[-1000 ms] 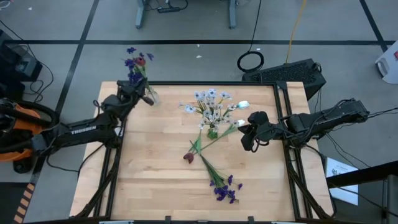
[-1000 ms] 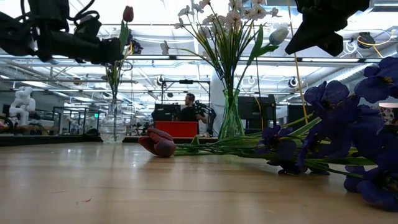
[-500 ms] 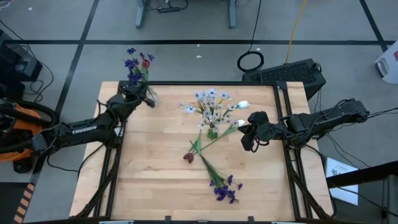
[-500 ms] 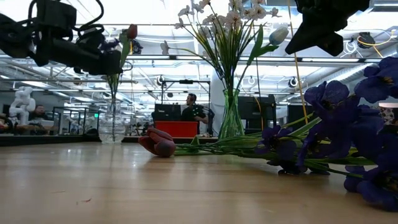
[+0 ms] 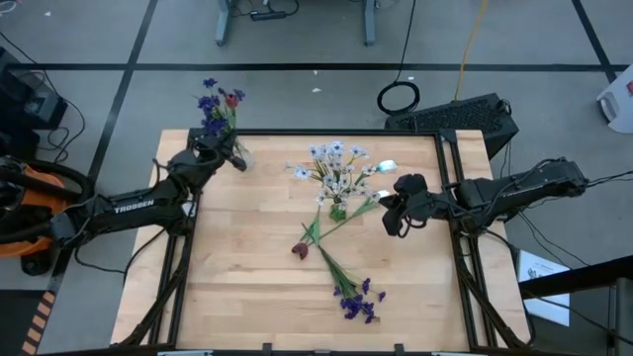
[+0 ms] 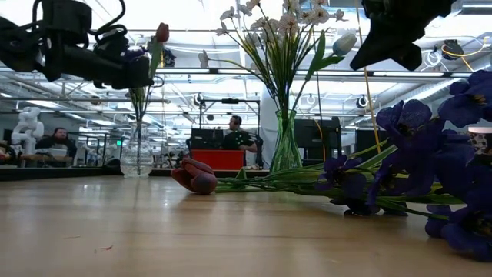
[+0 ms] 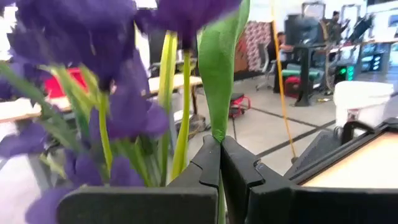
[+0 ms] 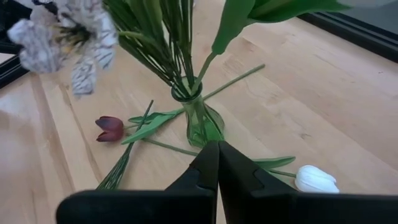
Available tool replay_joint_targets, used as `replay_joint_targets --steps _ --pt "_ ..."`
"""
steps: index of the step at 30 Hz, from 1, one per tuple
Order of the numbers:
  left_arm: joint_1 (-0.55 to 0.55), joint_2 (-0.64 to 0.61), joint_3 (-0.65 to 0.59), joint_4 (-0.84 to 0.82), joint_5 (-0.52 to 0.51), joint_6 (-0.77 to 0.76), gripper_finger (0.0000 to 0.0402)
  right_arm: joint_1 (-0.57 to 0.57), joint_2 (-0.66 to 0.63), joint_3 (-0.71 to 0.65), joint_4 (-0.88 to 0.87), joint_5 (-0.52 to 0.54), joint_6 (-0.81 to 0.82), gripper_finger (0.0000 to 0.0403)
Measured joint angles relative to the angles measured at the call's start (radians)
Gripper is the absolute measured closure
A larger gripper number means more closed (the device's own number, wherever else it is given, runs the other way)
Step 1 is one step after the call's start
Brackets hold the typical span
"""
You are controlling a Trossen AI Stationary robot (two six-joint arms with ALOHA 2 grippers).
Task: Sort flowers into vase by color
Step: Put the bottom dark red flower into the transparent vase
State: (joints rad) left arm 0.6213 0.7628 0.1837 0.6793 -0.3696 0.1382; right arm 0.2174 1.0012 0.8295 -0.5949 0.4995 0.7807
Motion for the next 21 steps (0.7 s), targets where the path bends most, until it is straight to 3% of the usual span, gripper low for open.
replay_joint_targets --steps 21 --pt "0.0 0.0 0.0 -0.125 0.026 -0.002 0.0397 -0.002 0.0 0.0 0.0 -0.001 0.0 0.0403"
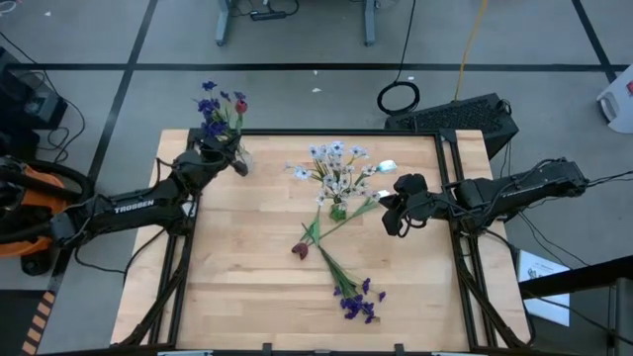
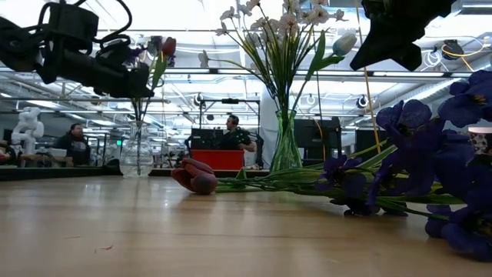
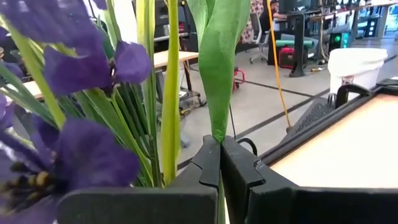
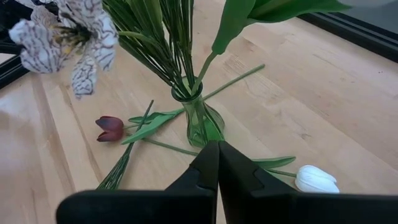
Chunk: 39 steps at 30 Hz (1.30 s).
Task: Sort flowers into vase by color
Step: Put the bottom dark red flower into the transparent vase
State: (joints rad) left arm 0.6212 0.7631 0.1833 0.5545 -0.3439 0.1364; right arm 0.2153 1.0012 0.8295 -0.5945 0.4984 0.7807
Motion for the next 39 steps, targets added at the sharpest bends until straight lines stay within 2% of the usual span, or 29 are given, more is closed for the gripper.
replay_joint_targets --steps 15,18,24,27,34,39 --pt "0.0 0.0 0.001 -0.127 -0.017 -0.001 0.0394 0.0 0.0 0.0 0.0 0.008 0.0 0.0403" --pt "0.0 0.0 0.001 -0.129 -0.019 -0.001 0.0378 0.0 0.0 0.0 0.0 0.008 0.001 0.0403" --pt "0.0 0.0 0.0 -0.141 -0.027 0.0 0.0312 0.0 0.0 0.0 0.0 0.008 0.02 0.0403" --pt "-0.005 -0.004 0.0 -0.134 -0.027 -0.001 0.0293 0.0 0.0 0.0 -0.001 0.008 0.019 0.0403" --pt "-0.052 -0.021 0.052 -0.137 -0.035 0.008 0.0289 0.0 0.0 0.0 -0.001 0.005 0.019 0.0403" --pt "-0.095 -0.024 0.144 -0.328 -0.085 0.007 0.0289 0.0 0.0 0.0 -0.002 0.002 0.019 0.0403"
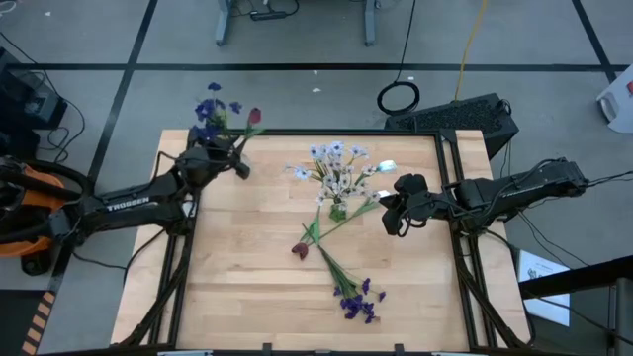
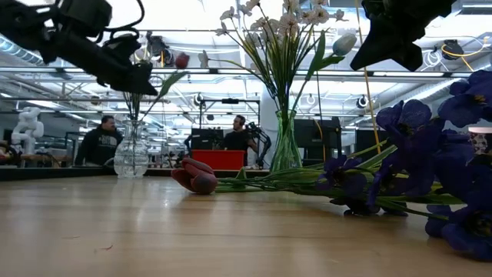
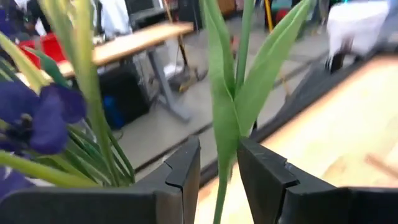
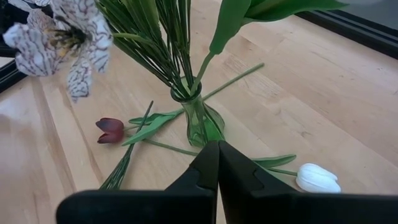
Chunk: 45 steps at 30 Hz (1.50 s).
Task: Sort flowers into vase by color
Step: Put the bottom dark red flower into the transparent vase, then put the violet flowers into the transparent vase
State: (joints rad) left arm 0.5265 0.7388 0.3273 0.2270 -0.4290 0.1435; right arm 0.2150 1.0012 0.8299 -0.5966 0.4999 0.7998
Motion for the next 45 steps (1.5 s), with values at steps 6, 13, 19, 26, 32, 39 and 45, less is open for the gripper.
replay_joint_targets --steps 6,13,19,26,32,39,45 --pt "-0.055 -0.002 0.129 -0.358 -0.105 -0.13 0.0289 0.0 0.0 0.0 -0.029 -0.004 -0.005 0.0403" --pt "-0.162 -0.003 0.251 -0.562 -0.091 -0.46 0.0289 0.0 0.0 0.0 -0.079 -0.012 -0.03 0.0403" --pt "-0.337 0.015 0.329 -0.604 -0.107 -0.64 0.0289 0.0 -0.006 0.0 -0.215 -0.091 0.017 0.0403" --pt "-0.581 0.12 0.365 -0.603 -0.283 -0.814 0.0289 0.001 -0.058 0.0 -0.409 -0.113 0.099 0.0403" --pt "-0.71 0.256 0.402 -0.605 -0.31 -0.952 0.0289 0.001 -0.096 0.0 -0.509 -0.111 0.148 0.0403" --pt "-0.806 0.428 0.506 -0.605 -0.313 -0.976 0.0289 0.001 -0.098 -0.005 -0.533 -0.109 0.126 0.0403" --pt "-0.869 0.56 0.634 -0.661 -0.313 -0.973 0.0289 0.001 -0.098 -0.059 -0.53 -0.111 0.126 0.0403"
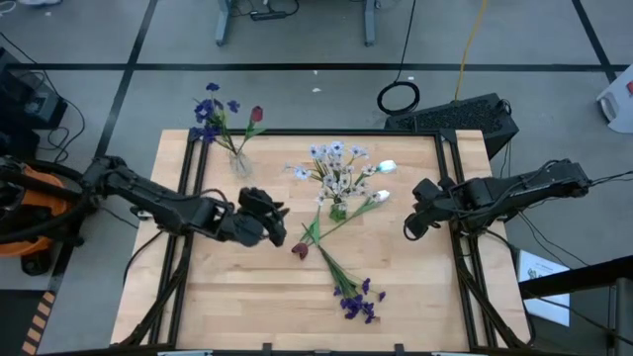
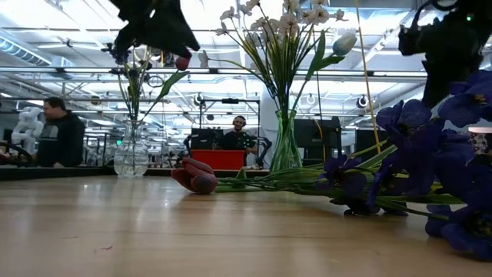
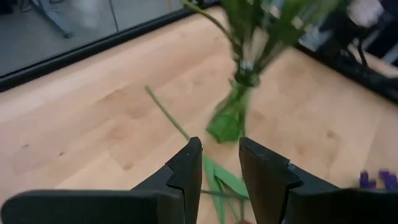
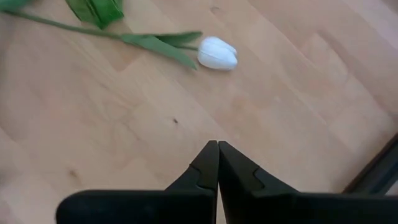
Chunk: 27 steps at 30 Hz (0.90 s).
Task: Sort flowers into vase by color
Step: Put the violet flowers into the transparent vase
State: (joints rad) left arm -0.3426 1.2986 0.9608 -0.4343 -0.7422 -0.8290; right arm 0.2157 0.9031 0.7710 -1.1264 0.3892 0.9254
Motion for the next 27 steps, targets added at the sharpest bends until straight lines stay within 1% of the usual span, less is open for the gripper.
replay_joint_targets --steps 3,6,9,13,16,18,21,24,27 --pt "-0.032 0.068 0.073 -0.054 0.001 0.039 0.0289 0.0 0.0 -0.035 0.0 -0.003 0.03 0.0403" --pt "-0.06 0.141 0.147 -0.089 0.008 0.146 0.0289 0.0 0.0 -0.067 -0.001 -0.004 0.057 0.0403" --pt "-0.081 0.212 0.219 -0.09 0.013 0.33 0.0289 0.0 0.0 -0.09 0.001 -0.033 0.061 0.0403" --pt "-0.087 0.309 0.308 -0.09 0.065 0.662 0.0289 0.0 0.0 -0.104 0.006 -0.078 0.061 0.0403" --pt "-0.07 0.369 0.341 -0.071 0.094 0.829 0.0289 0.0 0.0 -0.105 0.024 -0.082 0.059 0.0403" --pt "-0.048 0.4 0.346 -0.056 0.167 0.891 0.0289 0.0 0.0 -0.105 0.039 -0.081 0.058 0.0403" --pt "-0.013 0.442 0.346 -0.042 0.291 0.933 0.0289 0.0 0.0 -0.105 0.075 -0.081 0.054 0.0403" --pt "0.014 0.479 0.346 -0.031 0.37 0.975 0.0289 0.0 0.0 -0.105 0.097 -0.082 0.04 0.0403" --pt "0.041 0.522 0.346 0.044 0.467 1.031 0.0289 0.0 0.0 -0.105 0.114 -0.082 0.032 0.0403"
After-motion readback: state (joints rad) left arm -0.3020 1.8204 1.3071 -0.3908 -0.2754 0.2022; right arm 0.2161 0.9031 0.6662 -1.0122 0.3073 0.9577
